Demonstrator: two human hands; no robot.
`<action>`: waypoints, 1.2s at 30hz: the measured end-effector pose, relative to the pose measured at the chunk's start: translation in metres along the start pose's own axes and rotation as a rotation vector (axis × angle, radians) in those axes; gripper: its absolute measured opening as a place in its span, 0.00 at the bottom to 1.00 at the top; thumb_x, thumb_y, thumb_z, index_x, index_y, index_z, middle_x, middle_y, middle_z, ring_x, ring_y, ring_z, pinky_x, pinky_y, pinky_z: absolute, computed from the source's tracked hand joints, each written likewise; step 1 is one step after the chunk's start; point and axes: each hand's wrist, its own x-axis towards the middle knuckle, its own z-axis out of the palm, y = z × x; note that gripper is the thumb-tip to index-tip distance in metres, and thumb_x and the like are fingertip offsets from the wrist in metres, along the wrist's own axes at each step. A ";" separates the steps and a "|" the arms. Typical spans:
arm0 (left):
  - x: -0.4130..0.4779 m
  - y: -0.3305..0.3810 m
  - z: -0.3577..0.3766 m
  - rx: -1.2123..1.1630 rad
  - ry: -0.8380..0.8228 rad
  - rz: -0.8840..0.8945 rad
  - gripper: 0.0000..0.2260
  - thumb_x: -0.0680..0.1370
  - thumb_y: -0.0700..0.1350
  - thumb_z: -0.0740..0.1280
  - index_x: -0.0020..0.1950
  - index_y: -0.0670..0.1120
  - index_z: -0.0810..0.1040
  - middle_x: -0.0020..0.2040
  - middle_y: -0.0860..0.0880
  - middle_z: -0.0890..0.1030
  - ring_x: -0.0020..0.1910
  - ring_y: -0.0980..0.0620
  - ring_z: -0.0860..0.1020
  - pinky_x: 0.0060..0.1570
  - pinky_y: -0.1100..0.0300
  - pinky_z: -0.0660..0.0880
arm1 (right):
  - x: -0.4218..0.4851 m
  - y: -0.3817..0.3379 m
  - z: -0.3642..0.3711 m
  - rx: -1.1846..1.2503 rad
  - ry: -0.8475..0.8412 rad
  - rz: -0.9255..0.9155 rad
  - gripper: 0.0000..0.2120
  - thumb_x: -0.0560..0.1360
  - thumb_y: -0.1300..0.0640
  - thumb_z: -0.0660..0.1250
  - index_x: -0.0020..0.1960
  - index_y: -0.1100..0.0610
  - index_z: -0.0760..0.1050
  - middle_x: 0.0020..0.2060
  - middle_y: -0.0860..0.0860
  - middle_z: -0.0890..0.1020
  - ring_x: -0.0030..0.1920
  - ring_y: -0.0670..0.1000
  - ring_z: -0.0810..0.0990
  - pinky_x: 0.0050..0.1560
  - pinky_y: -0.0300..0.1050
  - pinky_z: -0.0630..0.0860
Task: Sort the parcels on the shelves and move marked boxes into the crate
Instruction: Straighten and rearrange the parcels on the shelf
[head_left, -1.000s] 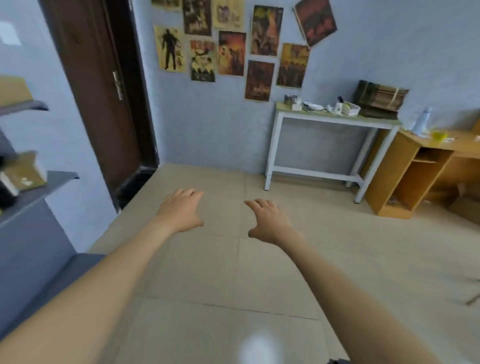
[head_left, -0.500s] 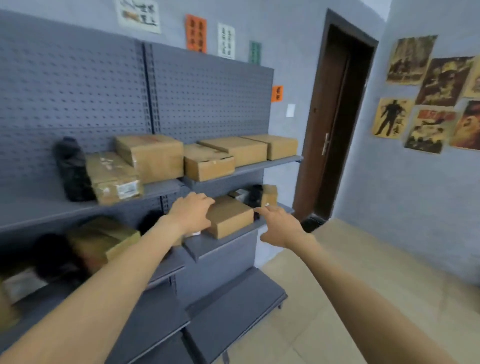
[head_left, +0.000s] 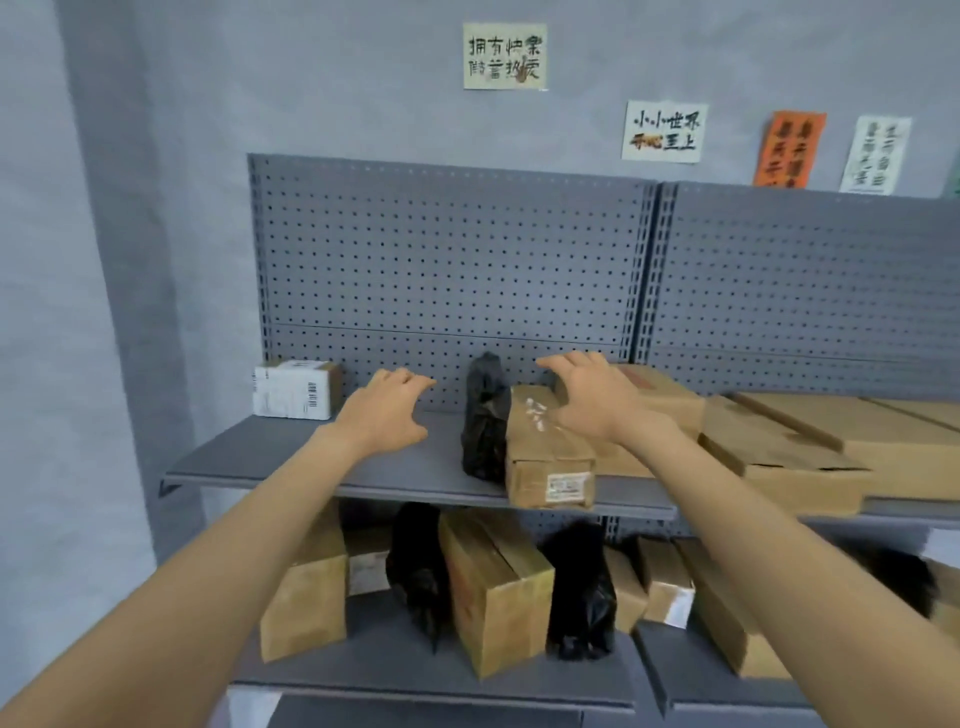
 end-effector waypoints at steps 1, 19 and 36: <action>0.004 -0.006 0.004 -0.026 -0.016 -0.040 0.31 0.75 0.49 0.68 0.76 0.50 0.61 0.72 0.47 0.66 0.72 0.44 0.60 0.63 0.46 0.70 | 0.012 -0.001 0.008 0.038 -0.012 -0.009 0.32 0.74 0.55 0.65 0.75 0.50 0.59 0.70 0.54 0.67 0.70 0.58 0.63 0.62 0.54 0.68; 0.103 0.012 0.062 -1.122 -0.144 -0.474 0.25 0.72 0.53 0.73 0.68 0.52 0.72 0.58 0.51 0.78 0.55 0.50 0.78 0.37 0.54 0.80 | 0.099 -0.032 0.102 1.458 -0.175 0.297 0.22 0.72 0.66 0.65 0.64 0.54 0.70 0.62 0.51 0.75 0.59 0.50 0.76 0.53 0.43 0.75; 0.077 -0.097 0.061 -1.804 0.251 -0.581 0.11 0.74 0.34 0.69 0.54 0.44 0.79 0.47 0.45 0.86 0.41 0.48 0.84 0.35 0.54 0.81 | 0.114 -0.084 0.112 1.467 -0.154 0.526 0.35 0.74 0.47 0.70 0.74 0.53 0.58 0.69 0.53 0.68 0.62 0.54 0.73 0.57 0.51 0.75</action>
